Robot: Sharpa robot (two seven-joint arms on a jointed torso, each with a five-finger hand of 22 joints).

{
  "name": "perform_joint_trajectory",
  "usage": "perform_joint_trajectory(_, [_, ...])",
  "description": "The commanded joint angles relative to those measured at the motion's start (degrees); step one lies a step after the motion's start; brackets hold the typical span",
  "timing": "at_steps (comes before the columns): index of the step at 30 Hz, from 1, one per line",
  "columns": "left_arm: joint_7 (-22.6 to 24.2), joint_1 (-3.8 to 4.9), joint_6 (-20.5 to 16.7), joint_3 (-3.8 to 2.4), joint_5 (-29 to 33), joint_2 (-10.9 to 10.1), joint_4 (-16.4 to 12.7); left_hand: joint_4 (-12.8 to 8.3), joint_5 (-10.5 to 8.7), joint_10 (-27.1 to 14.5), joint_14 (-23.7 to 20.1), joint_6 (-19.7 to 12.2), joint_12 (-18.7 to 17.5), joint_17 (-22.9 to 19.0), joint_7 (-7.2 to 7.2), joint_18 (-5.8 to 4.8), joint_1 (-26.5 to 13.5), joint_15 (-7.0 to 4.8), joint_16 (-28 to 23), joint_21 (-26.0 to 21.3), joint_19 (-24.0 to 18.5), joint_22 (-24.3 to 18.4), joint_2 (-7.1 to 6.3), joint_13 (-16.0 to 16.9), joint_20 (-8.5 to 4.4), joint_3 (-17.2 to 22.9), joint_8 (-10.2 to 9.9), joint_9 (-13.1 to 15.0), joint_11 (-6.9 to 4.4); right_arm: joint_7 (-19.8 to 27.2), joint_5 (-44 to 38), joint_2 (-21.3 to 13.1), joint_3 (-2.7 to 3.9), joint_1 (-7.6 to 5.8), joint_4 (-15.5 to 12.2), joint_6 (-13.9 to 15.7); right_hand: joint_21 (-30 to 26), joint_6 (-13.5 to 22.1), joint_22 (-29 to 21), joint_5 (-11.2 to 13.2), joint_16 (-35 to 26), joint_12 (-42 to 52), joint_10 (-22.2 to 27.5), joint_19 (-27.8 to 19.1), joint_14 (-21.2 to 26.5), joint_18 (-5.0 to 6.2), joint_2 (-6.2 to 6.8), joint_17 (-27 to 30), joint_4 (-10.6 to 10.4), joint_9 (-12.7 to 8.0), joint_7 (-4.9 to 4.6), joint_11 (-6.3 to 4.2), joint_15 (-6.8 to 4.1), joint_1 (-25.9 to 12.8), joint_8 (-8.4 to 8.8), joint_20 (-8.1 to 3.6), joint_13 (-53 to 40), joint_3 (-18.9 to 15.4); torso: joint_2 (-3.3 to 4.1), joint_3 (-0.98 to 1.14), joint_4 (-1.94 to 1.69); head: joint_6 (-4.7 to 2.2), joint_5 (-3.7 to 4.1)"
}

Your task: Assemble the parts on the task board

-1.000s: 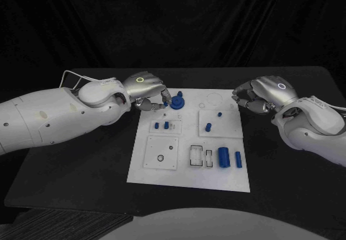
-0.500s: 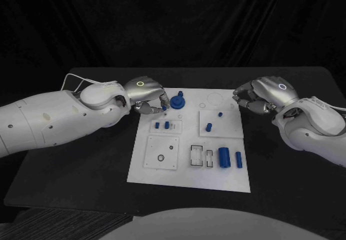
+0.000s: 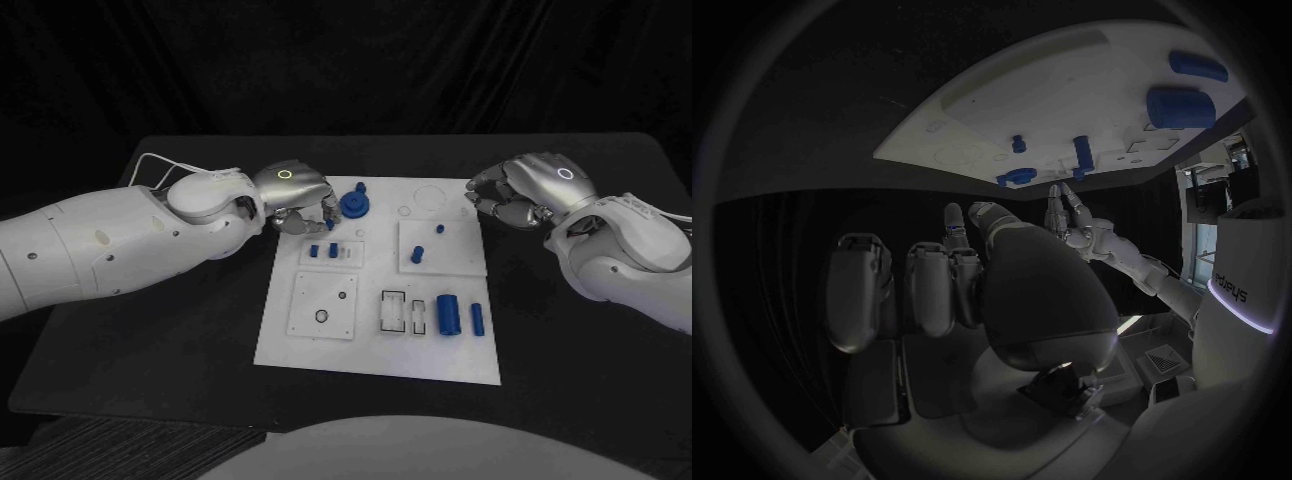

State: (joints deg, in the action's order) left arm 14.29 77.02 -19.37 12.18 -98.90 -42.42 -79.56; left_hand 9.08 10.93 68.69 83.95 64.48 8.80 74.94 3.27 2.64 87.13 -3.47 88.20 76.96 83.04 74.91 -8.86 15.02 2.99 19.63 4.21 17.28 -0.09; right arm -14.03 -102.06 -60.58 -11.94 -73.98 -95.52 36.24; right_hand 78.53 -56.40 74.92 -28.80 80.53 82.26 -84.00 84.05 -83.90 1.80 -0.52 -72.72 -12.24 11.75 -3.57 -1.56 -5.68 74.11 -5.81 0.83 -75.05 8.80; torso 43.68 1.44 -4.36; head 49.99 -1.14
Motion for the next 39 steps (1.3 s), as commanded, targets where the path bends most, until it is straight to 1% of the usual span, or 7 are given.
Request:
perform_joint_trajectory(1, [0.1, -0.22, 1.0, -0.04, -0.1, 0.3, 0.1, 0.1, -0.25, 0.3, 4.7, -0.4, -0.2, 11.4, -0.07, 0.37, -0.6, -0.05, -0.4, -0.3, -0.5, 11.1, 0.14, -0.1, 0.01, 0.1, -0.3, -0.1, 0.25, -0.4, -0.2, 0.0, 0.03, 0.14, 0.0, 0.1, -0.1, 0.0, 11.7, -0.3, -0.3, -0.3, -3.1, 1.9, -3.3, 0.76, 0.41, 0.1, 0.0, -0.1, -0.07, -0.37, -0.22, 0.2, 0.30, -0.30, -7.2, 0.3, -0.06, 0.03, 0.06, 0.01, -0.14])
perform_joint_trajectory(4, [0.0, -0.35, 1.3, -0.04, -0.1, 0.5, 0.3, 0.1, -0.27, 0.3, 4.7, -0.3, -0.2, 11.4, -0.05, 0.36, -0.6, -0.04, -0.4, -0.3, -0.5, 11.1, 0.16, -0.1, 0.02, 0.1, -0.3, -0.1, 0.25, -0.4, -0.2, 0.0, 0.03, 0.14, 0.0, 0.0, -0.1, 0.0, 11.7, -0.3, -0.3, -0.3, -3.1, 1.9, -3.3, 0.76, 0.41, 0.1, 0.0, -0.1, -0.07, -0.37, -0.22, 0.2, 0.30, -0.30, -7.2, 0.3, -0.06, 0.01, 0.00, 0.01, 0.00])
perform_joint_trajectory(10, [-0.1, -0.66, 1.7, -0.04, -0.1, 0.8, 0.8, 0.1, -0.29, 0.3, 4.6, -0.3, -0.2, 11.1, -0.05, 0.40, -0.6, -0.04, -0.6, -0.5, -0.6, 11.0, 0.16, -0.1, 0.02, 0.1, -0.3, -0.1, 0.25, -0.4, -0.2, 0.0, 0.03, 0.16, 0.0, -0.1, -0.1, 0.0, 11.7, -0.3, -0.3, -0.3, -3.1, 1.9, -3.3, 0.76, 0.41, 0.1, 0.0, -0.1, -0.07, -0.37, -0.22, 0.2, 0.30, -0.30, -7.2, 0.3, -0.11, 0.04, 0.00, 0.01, -0.03])
perform_joint_trajectory(12, [-0.2, -0.78, 1.9, -0.04, -0.1, 0.9, 0.9, 0.1, -0.30, 0.3, 4.6, -0.3, -0.3, 11.1, -0.04, 0.40, -0.6, -0.04, -0.6, -0.5, -0.6, 11.0, 0.16, -0.1, 0.02, 0.1, -0.3, -0.1, 0.25, -0.4, -0.2, 0.0, 0.03, 0.17, 0.0, -0.1, -0.1, 0.0, 11.7, -0.3, -0.3, -0.3, -3.1, 1.9, -3.3, 0.76, 0.41, 0.1, 0.0, -0.1, -0.07, -0.37, -0.22, 0.2, 0.30, -0.30, -7.2, 0.3, -0.06, -0.01, -0.01, 0.01, 0.02])
perform_joint_trajectory(21, [-0.8, -1.15, 2.7, -0.04, -0.1, 1.2, 1.2, -0.1, -0.23, 0.2, 4.5, -0.1, -0.4, 11.0, -0.02, 0.42, -0.4, -0.01, -0.6, -0.6, -0.6, 11.0, 0.18, -0.1, 0.03, 0.2, -0.2, 0.0, 0.29, -0.4, -0.2, 0.0, 0.03, 0.28, 0.0, -0.3, -0.1, 0.0, 11.7, -0.3, -0.3, -0.3, -3.1, 1.9, -3.3, 0.76, 0.41, 0.1, 0.0, -0.1, -0.07, -0.37, -0.22, 0.2, 0.30, -0.30, -7.2, 0.3, 0.00, -0.02, -0.01, 0.01, -0.02])
perform_joint_trajectory(32, [-1.4, -1.29, 2.8, -0.04, -0.1, 1.2, 1.5, -0.5, 0.57, 0.1, 4.5, 0.0, -0.8, 10.9, 0.01, 0.43, 0.0, 0.03, -0.7, -0.7, -0.7, 11.0, 0.16, -0.2, 0.05, 0.4, -0.1, -0.1, 0.35, -0.4, -0.2, 0.1, 0.03, 0.47, 0.1, -0.5, -0.2, -0.1, 11.7, -0.3, -0.3, -0.4, -3.0, 1.9, -3.3, 0.77, 0.40, 0.1, 0.0, -0.1, -0.07, -0.37, -0.20, 0.2, 0.30, -0.29, -7.1, 0.4, 0.00, -0.02, -0.01, 0.01, -0.07])
perform_joint_trajectory(39, [-2.0, -1.34, 1.9, -0.03, -0.1, 1.0, 1.6, -0.8, 1.69, 0.2, 4.5, 0.4, -1.0, 10.9, 0.09, 0.41, 0.1, 0.06, -0.7, -0.6, -0.6, 11.0, 0.21, -0.1, 0.07, 0.6, 0.0, 0.0, 0.43, -0.4, -0.2, 0.1, 0.03, 0.56, 0.1, -0.6, -0.2, -0.1, 11.7, -0.3, -0.3, -0.4, -3.0, 1.9, -3.3, 0.77, 0.40, 0.1, 0.0, -0.1, -0.07, -0.37, -0.20, 0.2, 0.30, -0.29, -7.1, 0.4, -0.04, 0.01, -0.01, 0.01, -0.06])
